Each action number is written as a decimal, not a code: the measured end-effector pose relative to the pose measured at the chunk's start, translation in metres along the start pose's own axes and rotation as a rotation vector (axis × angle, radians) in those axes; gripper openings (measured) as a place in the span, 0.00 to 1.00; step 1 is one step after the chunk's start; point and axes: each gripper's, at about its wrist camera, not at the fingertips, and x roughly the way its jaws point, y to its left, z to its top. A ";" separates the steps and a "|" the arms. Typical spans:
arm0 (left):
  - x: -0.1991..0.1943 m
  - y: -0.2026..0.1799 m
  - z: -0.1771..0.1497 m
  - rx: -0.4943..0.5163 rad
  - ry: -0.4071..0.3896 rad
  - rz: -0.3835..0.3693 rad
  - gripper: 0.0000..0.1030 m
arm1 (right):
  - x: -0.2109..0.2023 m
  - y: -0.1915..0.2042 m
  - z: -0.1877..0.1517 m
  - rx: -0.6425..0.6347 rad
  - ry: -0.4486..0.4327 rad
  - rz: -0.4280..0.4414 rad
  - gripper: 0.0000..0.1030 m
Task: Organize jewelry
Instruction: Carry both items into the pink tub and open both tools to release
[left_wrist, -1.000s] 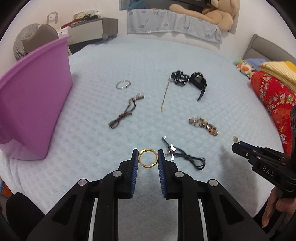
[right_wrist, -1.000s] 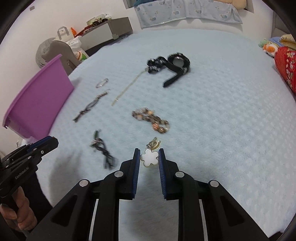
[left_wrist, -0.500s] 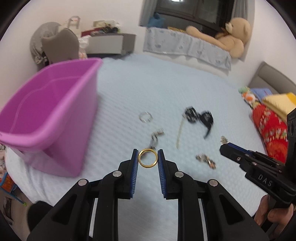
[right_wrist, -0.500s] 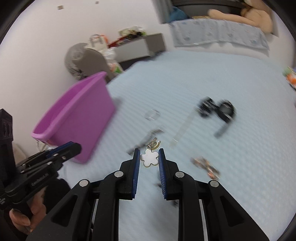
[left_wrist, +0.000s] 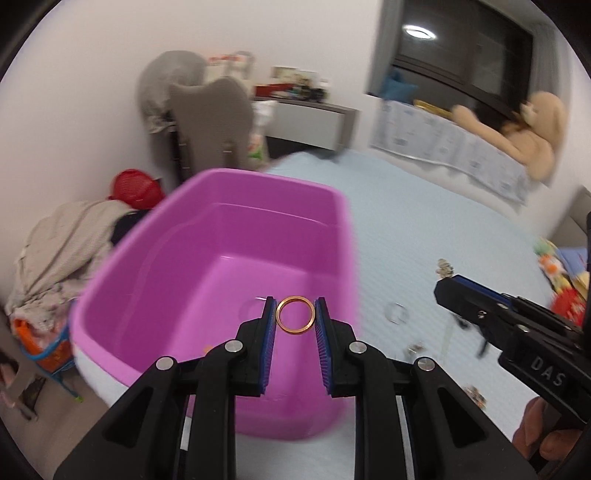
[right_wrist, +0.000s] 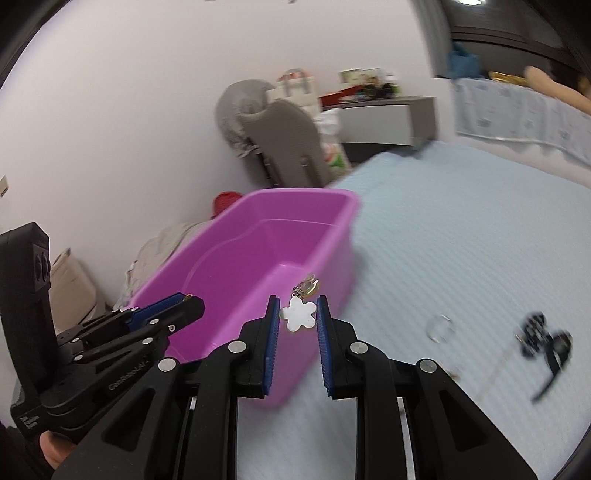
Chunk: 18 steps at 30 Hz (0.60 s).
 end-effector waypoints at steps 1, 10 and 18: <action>0.003 0.012 0.005 -0.017 0.005 0.025 0.20 | 0.012 0.010 0.009 -0.016 0.012 0.019 0.19; 0.045 0.071 0.011 -0.082 0.109 0.154 0.21 | 0.099 0.052 0.033 -0.069 0.159 0.070 0.19; 0.070 0.087 0.002 -0.119 0.189 0.201 0.21 | 0.146 0.059 0.033 -0.085 0.258 0.023 0.19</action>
